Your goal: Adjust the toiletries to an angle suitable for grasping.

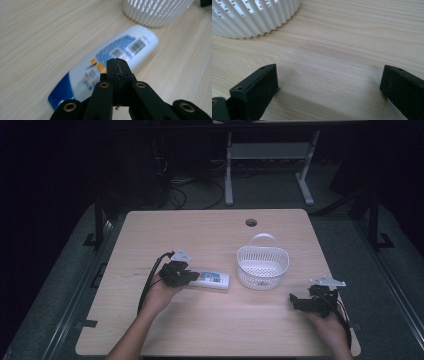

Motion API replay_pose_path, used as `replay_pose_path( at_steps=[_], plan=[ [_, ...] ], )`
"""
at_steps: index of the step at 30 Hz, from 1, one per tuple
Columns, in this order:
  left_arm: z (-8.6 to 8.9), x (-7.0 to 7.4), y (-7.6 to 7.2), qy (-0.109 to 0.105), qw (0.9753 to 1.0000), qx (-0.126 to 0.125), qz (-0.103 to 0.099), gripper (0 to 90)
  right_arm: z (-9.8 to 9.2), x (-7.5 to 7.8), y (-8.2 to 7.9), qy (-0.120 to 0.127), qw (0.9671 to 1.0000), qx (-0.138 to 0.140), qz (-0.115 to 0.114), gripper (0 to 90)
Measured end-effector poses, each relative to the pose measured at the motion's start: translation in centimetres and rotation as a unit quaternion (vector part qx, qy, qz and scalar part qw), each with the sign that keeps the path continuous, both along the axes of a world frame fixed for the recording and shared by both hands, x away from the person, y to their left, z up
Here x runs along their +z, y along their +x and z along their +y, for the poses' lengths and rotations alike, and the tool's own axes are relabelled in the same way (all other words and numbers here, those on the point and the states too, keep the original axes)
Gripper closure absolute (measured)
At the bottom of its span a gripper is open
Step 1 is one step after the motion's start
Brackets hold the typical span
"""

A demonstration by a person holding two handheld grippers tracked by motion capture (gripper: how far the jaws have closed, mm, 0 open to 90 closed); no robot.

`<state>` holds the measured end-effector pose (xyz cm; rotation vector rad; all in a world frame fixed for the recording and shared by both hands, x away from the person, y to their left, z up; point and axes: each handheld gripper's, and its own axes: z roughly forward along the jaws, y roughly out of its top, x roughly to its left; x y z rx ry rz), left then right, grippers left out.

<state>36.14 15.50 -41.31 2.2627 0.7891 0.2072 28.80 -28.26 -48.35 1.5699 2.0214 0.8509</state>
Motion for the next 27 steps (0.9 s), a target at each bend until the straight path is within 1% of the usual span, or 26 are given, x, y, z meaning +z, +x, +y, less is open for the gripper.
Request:
replay_pose_path(
  at_steps=[2, 3, 5, 8, 10, 12, 13, 18, 19, 24, 27],
  plan=[
    [-0.6, 0.0, 0.4, 0.000, 1.0000, -0.005, 0.001, 90.0, 0.0, 0.0, 0.0, 0.000, 1.0000, 0.000, 0.000, 1.0],
    [-1.1, 0.0, 0.7, -0.006, 1.0000, -0.005, 0.003, 90.0, 0.0, 0.0, 0.0, 0.000, 1.0000, 0.000, 0.000, 1.0],
    [-1.6, 0.0, 1.0, -0.003, 0.9999, -0.010, 0.005, 90.0, 0.0, 0.0, 0.0, 0.000, 1.0000, 0.000, 0.000, 1.0],
    [-2.6, 0.0, 1.6, -0.011, 0.9998, -0.015, 0.009, 90.0, 0.0, 0.0, 0.0, 0.000, 1.0000, 0.000, 0.000, 1.0],
    [-3.1, 0.0, 1.9, -0.011, 0.9997, -0.019, 0.010, 90.0, 0.0, 0.0, 0.0, 0.000, 1.0000, 0.001, 0.000, 1.0],
    [-3.4, 0.1, 2.1, -0.012, 0.9997, -0.020, 0.010, 90.0, 0.0, 0.0, 0.0, 0.000, 1.0000, 0.001, 0.000, 1.0],
    [-4.1, 0.0, 2.5, -0.017, 0.9995, -0.023, 0.012, 90.0, 0.0, 0.0, 0.0, 0.000, 1.0000, 0.000, 0.000, 1.0],
    [-5.9, -0.3, 3.5, -0.011, 0.9992, -0.035, 0.018, 90.0, 0.0, 0.0, 0.0, 0.000, 1.0000, 0.000, 0.000, 1.0],
    [-6.3, -0.5, 3.7, -0.013, 0.9991, -0.036, 0.020, 90.0, 0.0, 0.0, 0.0, 0.000, 1.0000, 0.000, 0.000, 1.0],
    [-8.1, -1.1, 4.4, 0.004, 0.9985, -0.049, 0.025, 90.0, 0.0, 0.0, 0.0, 0.000, 1.0000, 0.000, 0.000, 1.0],
    [-9.0, -1.5, 4.5, 0.006, 0.9985, -0.046, 0.027, 90.0, 0.0, 0.0, 0.0, 0.000, 1.0000, 0.001, 0.000, 1.0]
  ],
)
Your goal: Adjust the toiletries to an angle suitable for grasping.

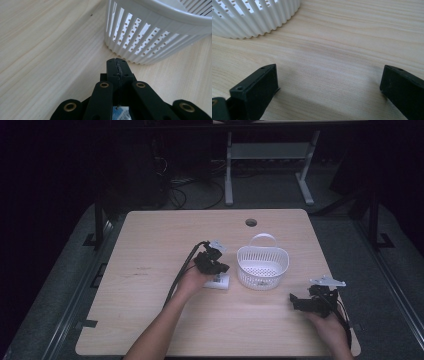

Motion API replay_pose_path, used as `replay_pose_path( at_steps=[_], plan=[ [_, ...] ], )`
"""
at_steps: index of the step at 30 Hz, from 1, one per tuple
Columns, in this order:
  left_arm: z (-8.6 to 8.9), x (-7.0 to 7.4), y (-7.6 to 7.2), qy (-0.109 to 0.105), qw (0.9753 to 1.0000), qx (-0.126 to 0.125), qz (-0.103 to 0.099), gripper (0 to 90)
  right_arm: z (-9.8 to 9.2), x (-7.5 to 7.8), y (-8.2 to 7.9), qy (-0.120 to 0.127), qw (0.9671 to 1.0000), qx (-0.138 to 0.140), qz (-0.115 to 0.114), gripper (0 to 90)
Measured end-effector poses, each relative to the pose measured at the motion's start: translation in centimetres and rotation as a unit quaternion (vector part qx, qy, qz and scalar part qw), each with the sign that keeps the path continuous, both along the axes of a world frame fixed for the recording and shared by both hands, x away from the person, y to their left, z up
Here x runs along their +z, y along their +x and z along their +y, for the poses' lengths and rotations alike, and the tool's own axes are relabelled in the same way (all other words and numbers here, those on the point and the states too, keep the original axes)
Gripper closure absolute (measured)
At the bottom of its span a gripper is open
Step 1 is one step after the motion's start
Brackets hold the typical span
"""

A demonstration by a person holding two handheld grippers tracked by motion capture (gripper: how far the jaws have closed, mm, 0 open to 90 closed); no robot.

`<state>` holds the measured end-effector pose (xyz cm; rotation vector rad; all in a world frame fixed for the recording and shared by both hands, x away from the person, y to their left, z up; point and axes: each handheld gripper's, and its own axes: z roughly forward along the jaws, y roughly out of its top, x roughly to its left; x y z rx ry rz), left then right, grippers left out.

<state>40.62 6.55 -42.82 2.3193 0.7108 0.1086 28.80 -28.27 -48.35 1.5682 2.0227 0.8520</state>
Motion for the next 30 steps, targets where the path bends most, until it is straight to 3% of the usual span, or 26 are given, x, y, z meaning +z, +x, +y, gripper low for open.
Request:
replay_pose_path(
  at_steps=[9, 13, 20, 30],
  plan=[
    [-1.3, -1.1, 0.2, 0.022, 0.9997, -0.003, 0.013, 90.0, 0.0, 0.0, 0.0, 0.000, 1.0000, 0.001, 0.000, 1.0],
    [-1.4, -1.1, -0.1, 0.032, 0.9994, -0.010, 0.009, 90.0, 0.0, 0.0, 0.0, 0.000, 1.0000, 0.002, 0.000, 1.0],
    [-0.8, -0.9, -1.4, 0.030, 0.9994, -0.014, 0.008, 90.0, 0.0, 0.0, 0.0, 0.000, 1.0000, 0.002, 0.000, 1.0],
    [-0.8, -1.5, -3.3, 0.052, 0.9978, -0.037, 0.016, 90.0, 0.0, 0.0, 0.0, 0.000, 1.0000, 0.002, 0.000, 1.0]
  ],
)
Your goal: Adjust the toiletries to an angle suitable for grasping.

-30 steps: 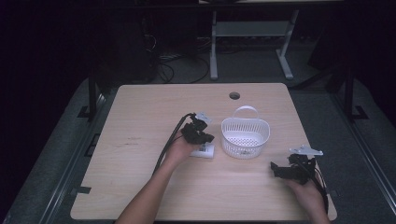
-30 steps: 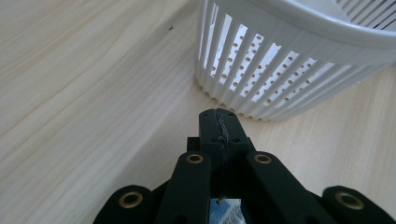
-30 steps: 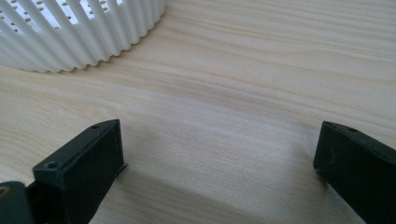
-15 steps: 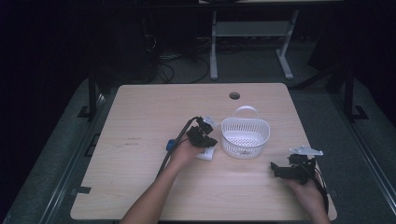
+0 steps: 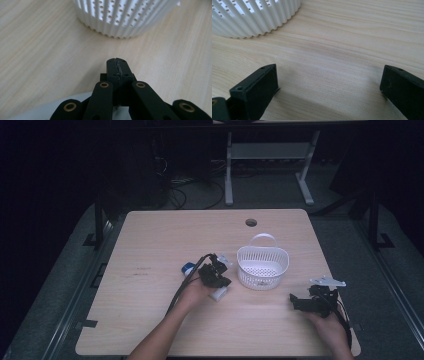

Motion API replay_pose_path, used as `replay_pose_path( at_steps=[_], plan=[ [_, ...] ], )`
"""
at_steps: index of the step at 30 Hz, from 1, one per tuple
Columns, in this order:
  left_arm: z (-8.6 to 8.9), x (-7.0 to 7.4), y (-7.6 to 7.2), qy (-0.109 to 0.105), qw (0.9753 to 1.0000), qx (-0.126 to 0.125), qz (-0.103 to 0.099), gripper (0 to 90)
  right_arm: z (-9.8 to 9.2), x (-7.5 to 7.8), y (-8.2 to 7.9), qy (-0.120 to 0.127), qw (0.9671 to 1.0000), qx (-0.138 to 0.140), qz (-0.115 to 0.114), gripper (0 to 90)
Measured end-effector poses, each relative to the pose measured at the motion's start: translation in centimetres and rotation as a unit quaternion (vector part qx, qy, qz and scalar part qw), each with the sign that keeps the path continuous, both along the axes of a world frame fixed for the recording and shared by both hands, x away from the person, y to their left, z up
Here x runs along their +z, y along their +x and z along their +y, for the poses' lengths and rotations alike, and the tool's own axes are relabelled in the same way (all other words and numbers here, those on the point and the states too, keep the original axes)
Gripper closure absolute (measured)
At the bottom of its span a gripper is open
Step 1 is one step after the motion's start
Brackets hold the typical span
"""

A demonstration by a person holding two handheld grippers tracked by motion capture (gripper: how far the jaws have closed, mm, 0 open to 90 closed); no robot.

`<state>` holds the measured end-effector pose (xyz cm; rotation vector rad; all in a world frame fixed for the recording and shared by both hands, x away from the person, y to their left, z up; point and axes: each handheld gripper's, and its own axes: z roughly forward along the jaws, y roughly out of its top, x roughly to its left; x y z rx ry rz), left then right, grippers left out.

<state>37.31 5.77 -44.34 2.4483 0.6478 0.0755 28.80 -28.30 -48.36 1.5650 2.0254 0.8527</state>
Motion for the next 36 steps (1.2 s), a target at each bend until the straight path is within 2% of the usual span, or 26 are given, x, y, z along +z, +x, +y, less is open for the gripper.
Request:
replay_pose_path(
  at_steps=[13, 16, 23, 24, 30, 36],
  plan=[
    [1.4, 0.2, -2.3, 0.003, 1.0000, -0.009, 0.004, 90.0, 0.0, 0.0, 0.0, 0.000, 1.0000, 0.000, 0.000, 1.0],
    [2.0, 0.3, -2.6, 0.010, 0.9999, -0.013, 0.004, 90.0, 0.0, 0.0, 0.0, 0.000, 1.0000, 0.000, 0.000, 1.0],
    [3.4, 0.4, -3.3, 0.011, 0.9999, -0.005, 0.004, 90.0, 0.0, 0.0, 0.0, 0.000, 1.0000, 0.000, 0.000, 1.0],
    [3.6, 0.5, -3.3, 0.017, 0.9998, -0.011, 0.003, 90.0, 0.0, 0.0, 0.0, 0.000, 1.0000, 0.000, 0.000, 1.0],
    [4.8, 0.5, -3.8, 0.016, 0.9999, 0.002, 0.004, 90.0, 0.0, 0.0, 0.0, 0.000, 1.0000, 0.000, 0.000, 1.0],
    [6.3, 0.4, -4.0, 0.028, 0.9996, 0.005, 0.002, 90.0, 0.0, 0.0, 0.0, 0.000, 1.0000, 0.000, 0.000, 1.0]
  ],
)
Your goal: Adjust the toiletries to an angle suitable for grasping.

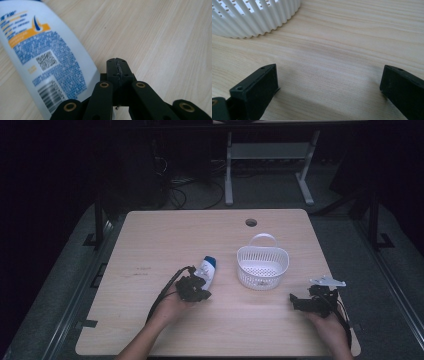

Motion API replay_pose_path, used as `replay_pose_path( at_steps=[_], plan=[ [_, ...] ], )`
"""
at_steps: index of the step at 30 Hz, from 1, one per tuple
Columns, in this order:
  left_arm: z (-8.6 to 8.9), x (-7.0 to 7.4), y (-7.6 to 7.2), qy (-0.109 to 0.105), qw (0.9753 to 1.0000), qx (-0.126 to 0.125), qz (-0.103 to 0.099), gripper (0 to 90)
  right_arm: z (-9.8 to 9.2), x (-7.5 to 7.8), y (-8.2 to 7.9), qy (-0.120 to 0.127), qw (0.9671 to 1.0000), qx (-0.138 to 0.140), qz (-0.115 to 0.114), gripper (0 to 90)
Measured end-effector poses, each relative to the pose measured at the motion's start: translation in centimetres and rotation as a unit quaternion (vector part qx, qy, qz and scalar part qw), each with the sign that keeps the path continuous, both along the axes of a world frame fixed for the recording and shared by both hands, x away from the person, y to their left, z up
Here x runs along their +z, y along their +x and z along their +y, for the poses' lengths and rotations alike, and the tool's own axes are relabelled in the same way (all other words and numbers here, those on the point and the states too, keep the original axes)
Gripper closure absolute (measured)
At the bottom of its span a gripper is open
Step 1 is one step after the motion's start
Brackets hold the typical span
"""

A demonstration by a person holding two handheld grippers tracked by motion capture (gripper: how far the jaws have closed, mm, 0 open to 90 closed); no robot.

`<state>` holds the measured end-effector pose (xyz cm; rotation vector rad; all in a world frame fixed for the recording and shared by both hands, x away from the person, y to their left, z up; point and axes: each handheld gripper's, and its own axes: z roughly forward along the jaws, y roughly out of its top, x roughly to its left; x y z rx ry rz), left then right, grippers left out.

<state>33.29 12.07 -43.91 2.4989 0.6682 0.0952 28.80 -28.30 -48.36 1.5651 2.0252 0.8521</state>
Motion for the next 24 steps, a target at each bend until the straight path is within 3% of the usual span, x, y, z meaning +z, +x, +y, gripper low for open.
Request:
replay_pose_path(
  at_steps=[9, 14, 17, 24],
  plan=[
    [2.2, 0.0, -0.2, 0.009, 0.9998, 0.014, -0.005, 90.0, 0.0, 0.0, 0.0, 0.000, 1.0000, 0.000, 0.000, 1.0],
    [3.6, -0.1, -0.3, -0.004, 0.9995, 0.031, -0.009, 90.0, 0.0, 0.0, 0.0, 0.000, 1.0000, 0.000, 0.000, 1.0],
    [3.9, 0.1, -0.5, -0.002, 0.9994, 0.032, -0.012, 90.0, 0.0, 0.0, 0.0, 0.000, 1.0000, 0.000, 0.000, 1.0],
    [4.1, 0.2, -0.8, -0.028, 0.9991, 0.031, -0.007, 90.0, 0.0, 0.0, 0.0, 0.000, 1.0000, -0.002, 0.000, 1.0]
  ],
)
